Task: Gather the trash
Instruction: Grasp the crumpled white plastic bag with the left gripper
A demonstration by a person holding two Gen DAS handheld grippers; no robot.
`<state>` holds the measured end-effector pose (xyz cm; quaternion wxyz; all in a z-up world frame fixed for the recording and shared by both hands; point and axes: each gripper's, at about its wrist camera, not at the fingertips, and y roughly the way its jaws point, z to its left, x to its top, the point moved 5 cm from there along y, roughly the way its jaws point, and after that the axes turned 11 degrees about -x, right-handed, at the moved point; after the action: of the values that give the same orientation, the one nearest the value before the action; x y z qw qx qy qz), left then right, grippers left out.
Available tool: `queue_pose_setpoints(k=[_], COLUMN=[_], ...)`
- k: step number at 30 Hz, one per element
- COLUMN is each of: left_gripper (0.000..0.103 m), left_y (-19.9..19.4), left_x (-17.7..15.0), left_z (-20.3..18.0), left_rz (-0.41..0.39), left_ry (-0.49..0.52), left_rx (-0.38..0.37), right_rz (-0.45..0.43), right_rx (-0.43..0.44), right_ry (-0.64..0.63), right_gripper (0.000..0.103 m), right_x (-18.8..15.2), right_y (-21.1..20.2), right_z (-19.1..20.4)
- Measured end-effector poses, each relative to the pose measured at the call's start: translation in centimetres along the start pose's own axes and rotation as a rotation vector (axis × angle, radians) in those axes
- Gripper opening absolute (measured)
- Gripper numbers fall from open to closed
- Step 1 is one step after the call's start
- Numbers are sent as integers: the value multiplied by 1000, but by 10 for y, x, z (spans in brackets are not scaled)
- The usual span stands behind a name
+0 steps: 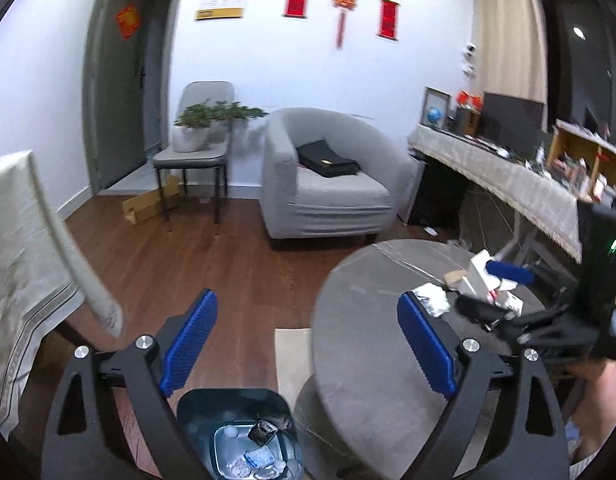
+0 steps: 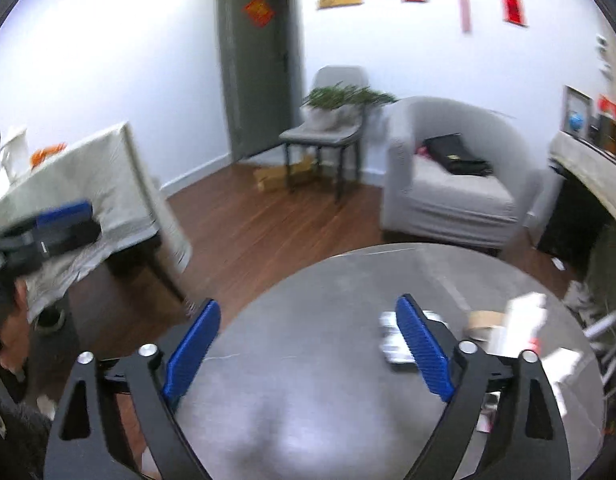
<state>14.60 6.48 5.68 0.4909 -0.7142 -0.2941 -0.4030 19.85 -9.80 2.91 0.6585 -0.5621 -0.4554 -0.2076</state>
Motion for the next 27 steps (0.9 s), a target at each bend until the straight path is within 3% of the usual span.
queue_pose_setpoints(k=[4, 12, 17, 27], left_gripper=[94, 94, 94, 94], left_y=[34, 106, 155, 213], left_x=[0, -4, -17, -33], left_z=[-32, -67, -88, -102], left_rz=[33, 120, 218, 294], left_ry=[75, 75, 85, 76], left_rx=[-40, -121, -152, -168], right_rz=[-14, 8, 30, 124], right_rx=[-53, -138, -96, -87], right_ry=[48, 102, 123, 96], right_gripper=[98, 99, 99, 99], right_x=[-6, -35, -54, -82], right_y=[-17, -26, -24, -6], right_z=[-51, -121, -138, -158])
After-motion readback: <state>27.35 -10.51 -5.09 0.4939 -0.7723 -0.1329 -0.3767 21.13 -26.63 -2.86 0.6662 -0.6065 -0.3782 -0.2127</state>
